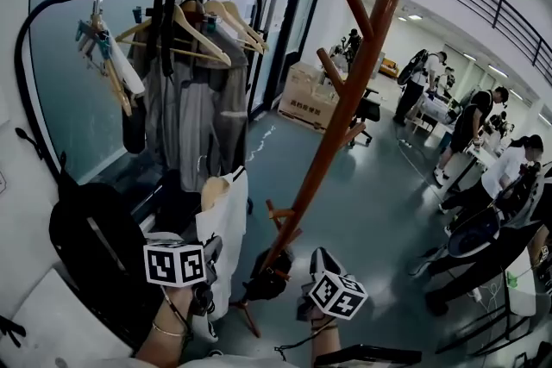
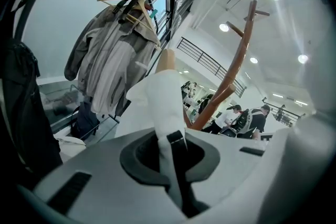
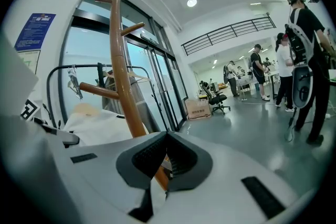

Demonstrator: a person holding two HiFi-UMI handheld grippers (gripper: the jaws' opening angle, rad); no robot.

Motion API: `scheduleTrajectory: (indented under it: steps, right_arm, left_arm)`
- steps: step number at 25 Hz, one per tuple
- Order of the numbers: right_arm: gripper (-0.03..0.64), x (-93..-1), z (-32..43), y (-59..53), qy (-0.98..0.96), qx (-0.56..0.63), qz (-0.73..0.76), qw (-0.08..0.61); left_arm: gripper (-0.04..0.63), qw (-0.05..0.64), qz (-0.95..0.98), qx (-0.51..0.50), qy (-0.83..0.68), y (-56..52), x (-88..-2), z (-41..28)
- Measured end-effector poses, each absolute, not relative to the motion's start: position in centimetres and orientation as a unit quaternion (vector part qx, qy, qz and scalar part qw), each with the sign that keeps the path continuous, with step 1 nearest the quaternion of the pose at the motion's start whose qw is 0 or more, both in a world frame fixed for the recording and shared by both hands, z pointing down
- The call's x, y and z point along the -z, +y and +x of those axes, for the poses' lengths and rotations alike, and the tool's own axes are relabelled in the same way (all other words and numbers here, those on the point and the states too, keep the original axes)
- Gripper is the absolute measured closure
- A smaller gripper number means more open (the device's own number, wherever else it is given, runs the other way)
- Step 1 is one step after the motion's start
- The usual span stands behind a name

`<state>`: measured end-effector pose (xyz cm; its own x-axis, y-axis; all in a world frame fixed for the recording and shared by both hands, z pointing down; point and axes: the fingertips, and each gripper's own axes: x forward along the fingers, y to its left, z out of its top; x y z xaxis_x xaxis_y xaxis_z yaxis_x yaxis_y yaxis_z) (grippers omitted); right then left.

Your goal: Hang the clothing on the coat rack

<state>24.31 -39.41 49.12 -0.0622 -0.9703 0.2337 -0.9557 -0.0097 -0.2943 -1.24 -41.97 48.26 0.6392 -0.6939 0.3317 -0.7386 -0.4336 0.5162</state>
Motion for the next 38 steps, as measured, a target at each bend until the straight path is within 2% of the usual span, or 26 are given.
scheduleTrajectory:
  steps: [8, 19, 38]
  right_arm:
    - [0.594, -46.5, 25.7, -42.7, 0.719, 0.174, -0.672, 0.029]
    - [0.594, -45.4, 25.1, -44.5, 0.737, 0.167, -0.653, 0.035]
    - [0.594, -44.8, 26.4, -43.9, 0.737, 0.161, -0.655, 0.042]
  left_arm:
    - [0.571, 0.323, 0.842, -0.031, -0.43, -43.3, -47.3, -0.3]
    - [0.571, 0.27, 0.867, -0.069, -0.413, -45.2, -44.0, 0.5]
    - [0.571, 0.216, 0.889, -0.038, -0.402, -46.1, -37.6, 1.3]
